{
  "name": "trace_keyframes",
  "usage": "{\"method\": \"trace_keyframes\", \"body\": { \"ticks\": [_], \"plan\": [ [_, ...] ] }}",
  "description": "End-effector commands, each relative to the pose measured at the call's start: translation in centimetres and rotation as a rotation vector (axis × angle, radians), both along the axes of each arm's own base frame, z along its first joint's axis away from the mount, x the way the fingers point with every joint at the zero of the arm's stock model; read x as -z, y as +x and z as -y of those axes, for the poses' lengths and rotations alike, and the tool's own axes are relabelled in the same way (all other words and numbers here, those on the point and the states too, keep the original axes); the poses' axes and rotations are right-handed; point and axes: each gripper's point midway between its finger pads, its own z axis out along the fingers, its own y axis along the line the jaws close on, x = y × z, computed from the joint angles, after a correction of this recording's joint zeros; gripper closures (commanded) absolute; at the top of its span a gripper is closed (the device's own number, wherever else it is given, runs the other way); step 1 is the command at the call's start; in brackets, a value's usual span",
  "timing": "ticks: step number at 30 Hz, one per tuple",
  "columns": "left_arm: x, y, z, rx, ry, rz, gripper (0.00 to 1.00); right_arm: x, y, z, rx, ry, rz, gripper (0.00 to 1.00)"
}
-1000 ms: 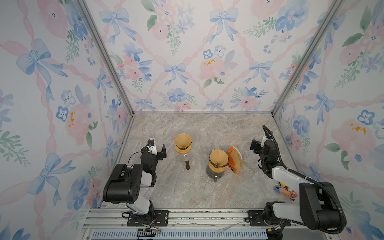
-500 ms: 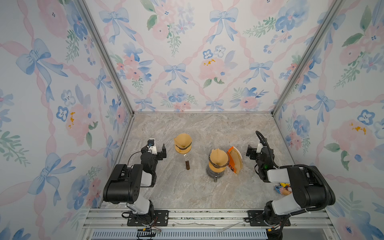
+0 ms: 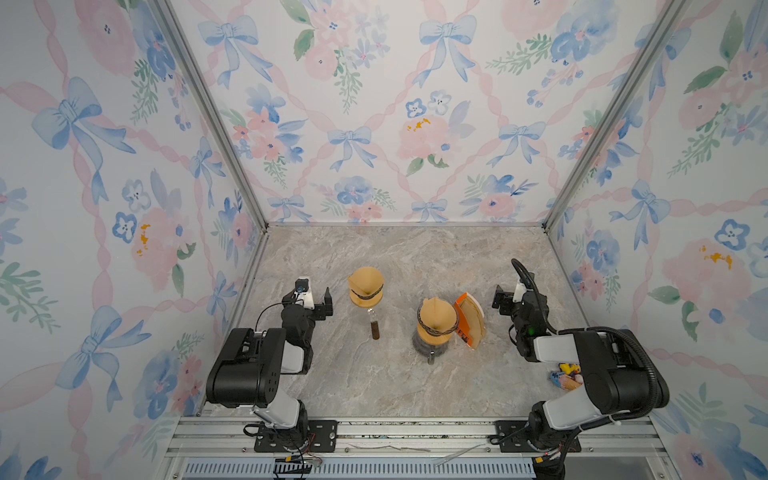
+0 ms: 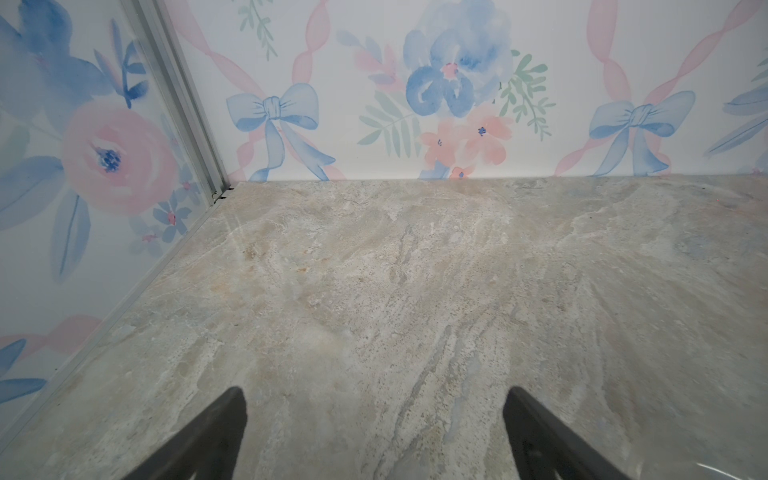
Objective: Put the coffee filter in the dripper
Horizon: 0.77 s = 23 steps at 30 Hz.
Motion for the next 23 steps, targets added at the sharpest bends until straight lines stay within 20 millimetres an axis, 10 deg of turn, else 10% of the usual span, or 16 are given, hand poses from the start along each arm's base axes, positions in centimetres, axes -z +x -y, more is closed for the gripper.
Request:
{"method": "trace_keyframes", "body": {
  "ticks": [1,23],
  "plan": [
    [0.0,0.1,0.3,0.016,0.004,-0.001,0.02,-0.3,0.7,-1.8,-0.123,0.010,0.004,0.04],
    [0.1,0.0,0.3,0.019,0.003,-0.005,0.02,-0.2,0.8,-1.7,-0.155,0.052,-0.002,0.04]
  ]
}}
